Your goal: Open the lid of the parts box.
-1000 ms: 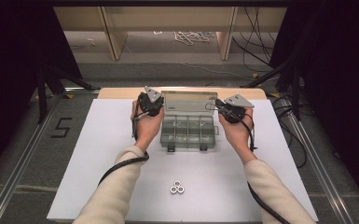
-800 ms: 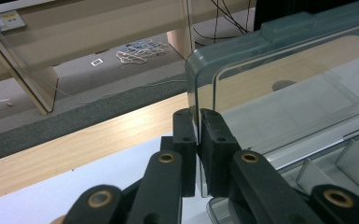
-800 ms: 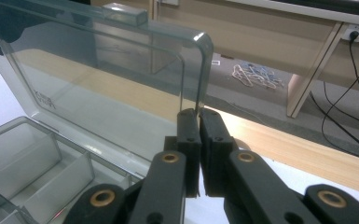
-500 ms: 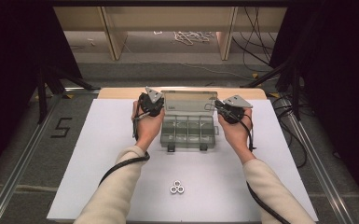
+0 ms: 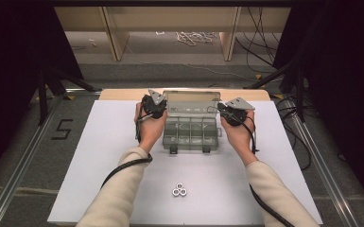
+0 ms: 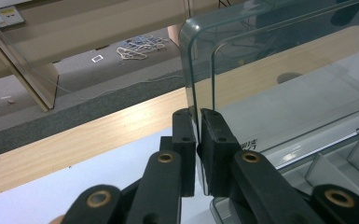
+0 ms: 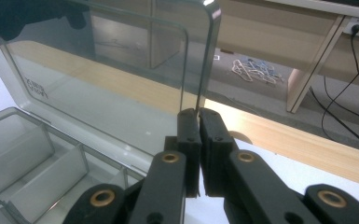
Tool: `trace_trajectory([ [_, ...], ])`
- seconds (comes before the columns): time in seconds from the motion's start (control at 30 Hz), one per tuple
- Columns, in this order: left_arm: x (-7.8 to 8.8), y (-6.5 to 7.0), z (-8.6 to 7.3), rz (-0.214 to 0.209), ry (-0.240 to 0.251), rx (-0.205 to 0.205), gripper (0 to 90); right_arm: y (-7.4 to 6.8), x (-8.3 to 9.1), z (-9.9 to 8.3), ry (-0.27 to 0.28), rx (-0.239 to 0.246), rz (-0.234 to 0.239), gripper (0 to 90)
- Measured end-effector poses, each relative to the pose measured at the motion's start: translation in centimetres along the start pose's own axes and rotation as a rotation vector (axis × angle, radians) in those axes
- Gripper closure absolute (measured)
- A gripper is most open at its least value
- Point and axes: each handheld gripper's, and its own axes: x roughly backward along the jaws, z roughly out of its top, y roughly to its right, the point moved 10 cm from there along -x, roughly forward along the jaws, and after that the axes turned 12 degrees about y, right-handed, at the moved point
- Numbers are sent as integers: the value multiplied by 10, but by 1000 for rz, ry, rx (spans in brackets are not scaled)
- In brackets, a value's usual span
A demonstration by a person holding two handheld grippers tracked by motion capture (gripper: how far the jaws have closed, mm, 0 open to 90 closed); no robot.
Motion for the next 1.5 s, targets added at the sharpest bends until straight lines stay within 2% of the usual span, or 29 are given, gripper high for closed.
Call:
trace_trajectory([
  [0.07,0,0,0,0,0,-6,844,-1,0,-1,-10,-3,9,880],
  [0.13,-1,-1,-1,-1,-4,-8,843,2,0,-1,-4,14,-2,880],
  [0.57,-4,0,-5,-6,-13,-12,841,1,-2,-6,-21,11,-1,881],
  [0.7,-5,0,-8,-4,-21,-15,839,1,-4,-6,-5,12,-10,881],
  [0.73,-5,0,-8,-5,-22,-17,839,0,-2,-8,-22,8,-2,881],
  [0.93,-6,0,-9,-3,-25,-21,838,1,-4,-9,-16,12,-4,880],
  [1.1,-6,1,-11,-5,-31,-21,837,0,-3,-12,-37,13,5,879],
  [1.17,-6,1,-12,-8,-35,-28,836,2,-5,-11,-15,20,-14,878],
  [1.23,-7,1,-13,-12,-42,-41,834,1,-5,-12,-26,17,-7,876],
  [1.5,-8,1,-16,-13,-54,-39,833,0,-5,-16,-47,4,7,866],
])
